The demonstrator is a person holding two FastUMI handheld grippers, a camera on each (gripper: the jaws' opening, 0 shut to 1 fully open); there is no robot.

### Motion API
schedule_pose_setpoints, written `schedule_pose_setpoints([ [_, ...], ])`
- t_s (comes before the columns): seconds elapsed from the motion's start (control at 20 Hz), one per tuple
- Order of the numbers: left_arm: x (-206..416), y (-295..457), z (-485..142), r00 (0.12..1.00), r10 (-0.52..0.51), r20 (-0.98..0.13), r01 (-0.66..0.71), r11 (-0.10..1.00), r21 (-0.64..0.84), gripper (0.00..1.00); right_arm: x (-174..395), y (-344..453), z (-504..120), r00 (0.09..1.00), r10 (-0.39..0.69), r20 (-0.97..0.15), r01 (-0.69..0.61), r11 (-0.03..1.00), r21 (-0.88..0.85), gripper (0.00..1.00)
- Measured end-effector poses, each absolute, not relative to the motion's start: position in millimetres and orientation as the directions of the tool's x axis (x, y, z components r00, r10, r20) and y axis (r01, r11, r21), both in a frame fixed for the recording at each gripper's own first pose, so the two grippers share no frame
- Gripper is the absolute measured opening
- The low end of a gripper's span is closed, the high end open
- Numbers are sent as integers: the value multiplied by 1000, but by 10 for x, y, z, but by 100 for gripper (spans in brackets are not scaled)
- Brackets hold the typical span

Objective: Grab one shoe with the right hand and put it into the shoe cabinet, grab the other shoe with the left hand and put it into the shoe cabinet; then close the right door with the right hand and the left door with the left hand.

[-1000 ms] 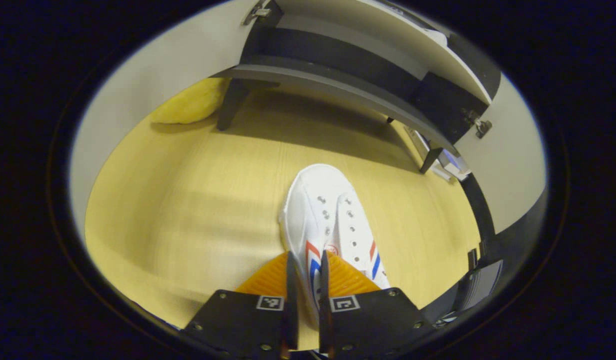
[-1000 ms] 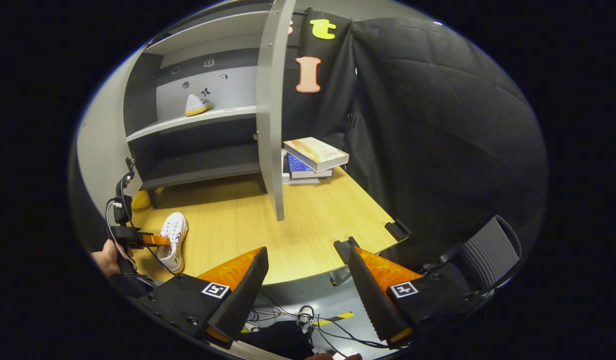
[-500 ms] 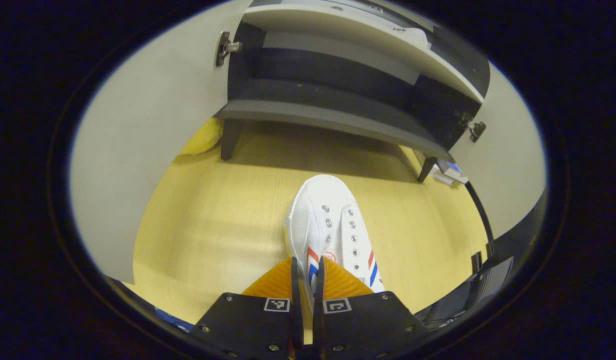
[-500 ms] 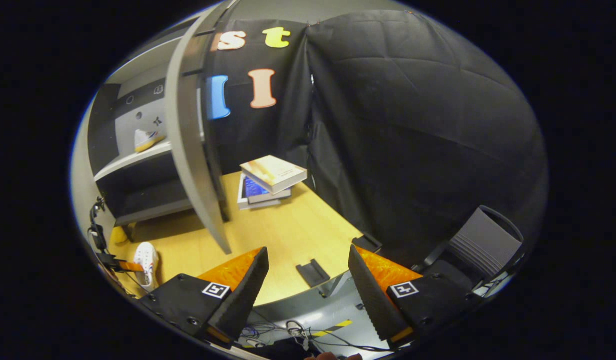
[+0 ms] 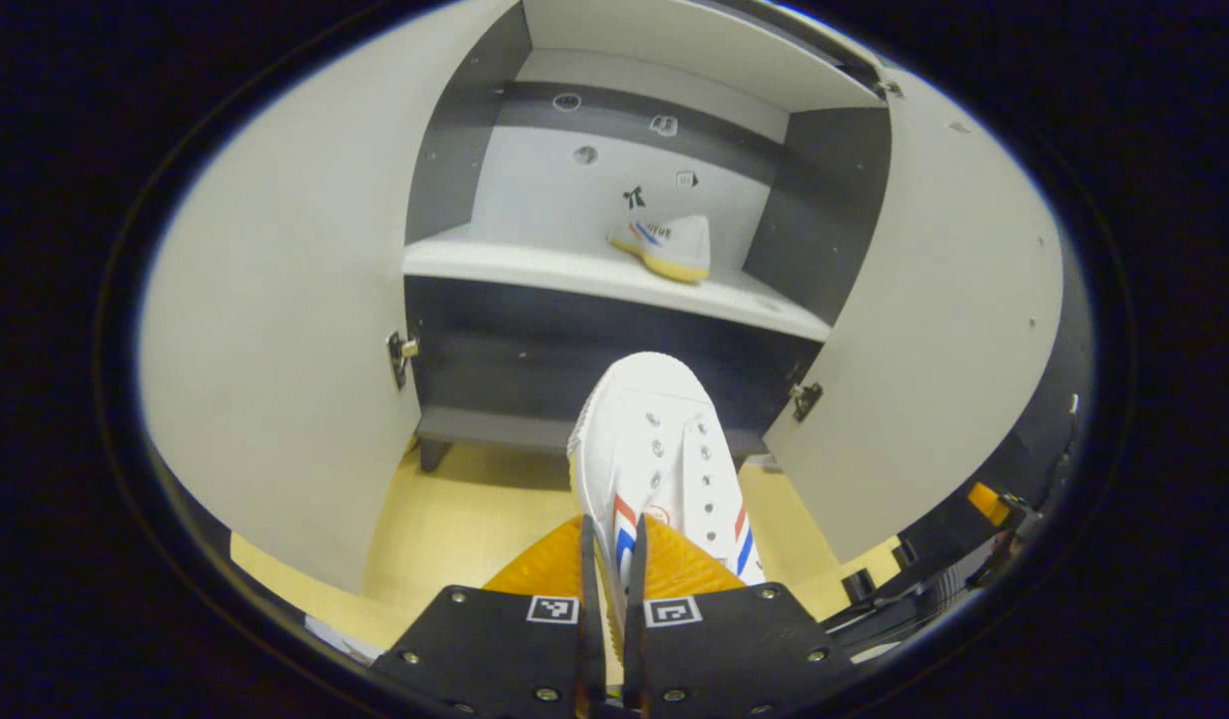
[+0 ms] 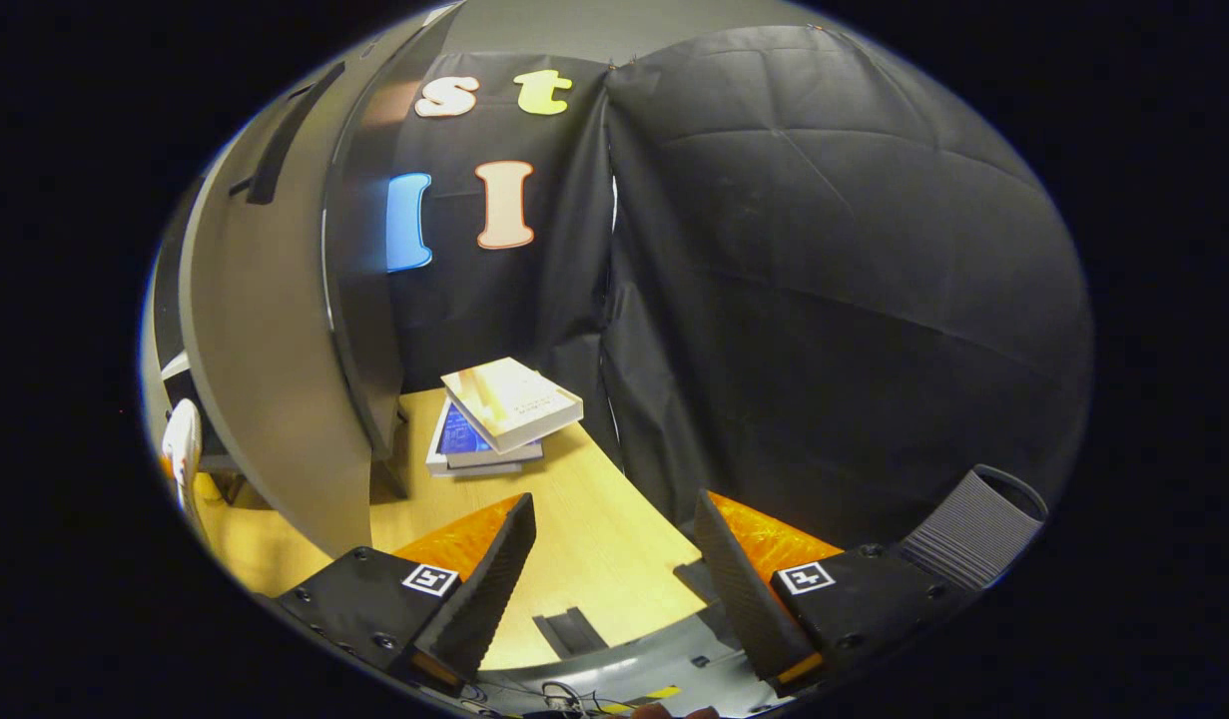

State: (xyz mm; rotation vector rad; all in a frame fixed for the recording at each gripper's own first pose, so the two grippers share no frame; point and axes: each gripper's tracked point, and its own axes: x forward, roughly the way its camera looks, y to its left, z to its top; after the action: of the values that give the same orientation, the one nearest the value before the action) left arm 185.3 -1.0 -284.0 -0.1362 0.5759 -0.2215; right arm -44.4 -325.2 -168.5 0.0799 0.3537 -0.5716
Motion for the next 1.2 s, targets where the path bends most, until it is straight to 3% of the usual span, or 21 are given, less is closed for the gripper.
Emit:
schedule_pose_setpoints([
  [0.3, 1829, -26, -2858, 878, -219, -426, 141, 968, -207, 8, 99, -3198, -1344, 865, -438, -244, 459, 888, 34, 100],
  [0.5, 1825, 35, -2764, 920, -181, -347, 118, 973, -196, 9, 245, -3103, -1315, 894, -383, -232, 402, 915, 40, 100],
  [0.8, 1845, 49, -2745, 965, -100, -243, 56, 982, -181, 8, 103, -3276, -1295, 876, -432, -214, 451, 891, 48, 96],
  [0.95, 1832, 42, -2704, 967, -99, -234, 45, 973, -228, 8, -33, -3304, -1269, 866, -449, -218, 475, 876, 82, 99],
  [1.05, 1842, 48, -2700, 964, -107, -242, 50, 971, -233, 9, -92, -3367, -1198, 859, -473, -195, 490, 870, 50, 92],
  [1.2, 1838, 40, -2738, 954, -111, -279, 40, 968, -247, 8, -93, -3363, -1153, 858, -484, -171, 496, 868, 30, 92],
])
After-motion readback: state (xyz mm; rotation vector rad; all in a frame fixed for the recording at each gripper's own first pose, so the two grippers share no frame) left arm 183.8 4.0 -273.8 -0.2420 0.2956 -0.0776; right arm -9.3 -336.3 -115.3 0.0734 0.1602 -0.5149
